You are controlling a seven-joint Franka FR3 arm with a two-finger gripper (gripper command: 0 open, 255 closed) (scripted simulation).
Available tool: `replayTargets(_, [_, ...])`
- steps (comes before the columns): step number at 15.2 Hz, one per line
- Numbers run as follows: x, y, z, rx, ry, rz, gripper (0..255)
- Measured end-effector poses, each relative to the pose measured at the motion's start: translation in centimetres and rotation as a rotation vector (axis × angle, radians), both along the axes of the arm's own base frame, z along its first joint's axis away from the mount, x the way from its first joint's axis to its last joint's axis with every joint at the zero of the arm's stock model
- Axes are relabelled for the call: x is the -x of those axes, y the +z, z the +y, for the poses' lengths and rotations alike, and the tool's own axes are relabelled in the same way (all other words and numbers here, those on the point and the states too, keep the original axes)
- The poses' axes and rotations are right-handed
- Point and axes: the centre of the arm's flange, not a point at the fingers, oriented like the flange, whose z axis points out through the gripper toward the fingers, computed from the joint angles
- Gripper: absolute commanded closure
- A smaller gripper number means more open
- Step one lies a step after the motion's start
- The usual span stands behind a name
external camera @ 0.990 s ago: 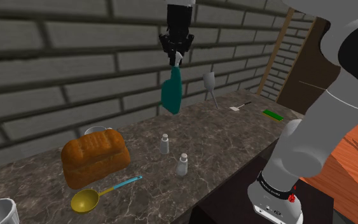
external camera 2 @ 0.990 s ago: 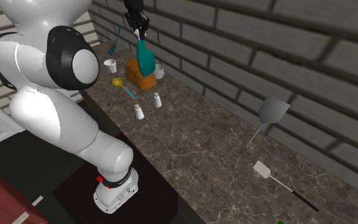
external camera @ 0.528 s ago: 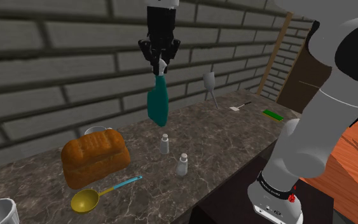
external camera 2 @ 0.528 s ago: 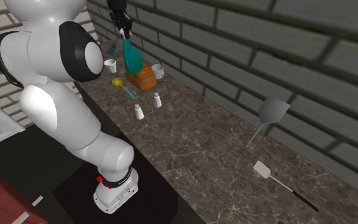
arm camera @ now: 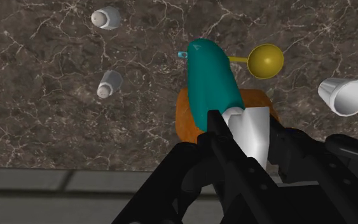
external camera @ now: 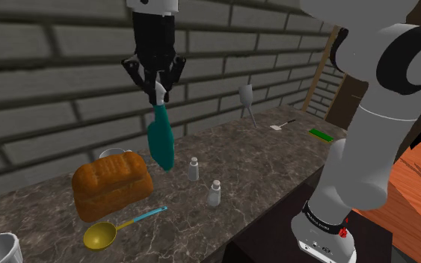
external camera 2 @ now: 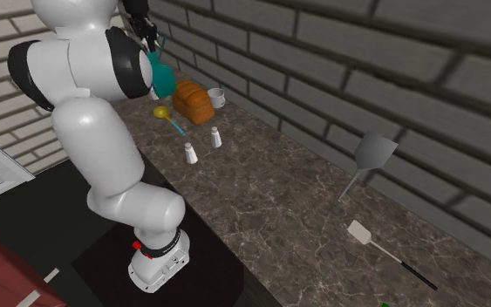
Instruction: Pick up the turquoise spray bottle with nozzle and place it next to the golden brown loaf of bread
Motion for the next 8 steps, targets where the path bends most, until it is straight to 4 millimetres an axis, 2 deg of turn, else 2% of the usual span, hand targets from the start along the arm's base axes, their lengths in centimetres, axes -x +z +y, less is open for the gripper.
replayTargets(5, [1.1,-0.8,6.6,0.0,-0.001,0.0,255])
replayTargets(8, [1.7,-1.4,9.0,0.0,-0.002,0.001,255])
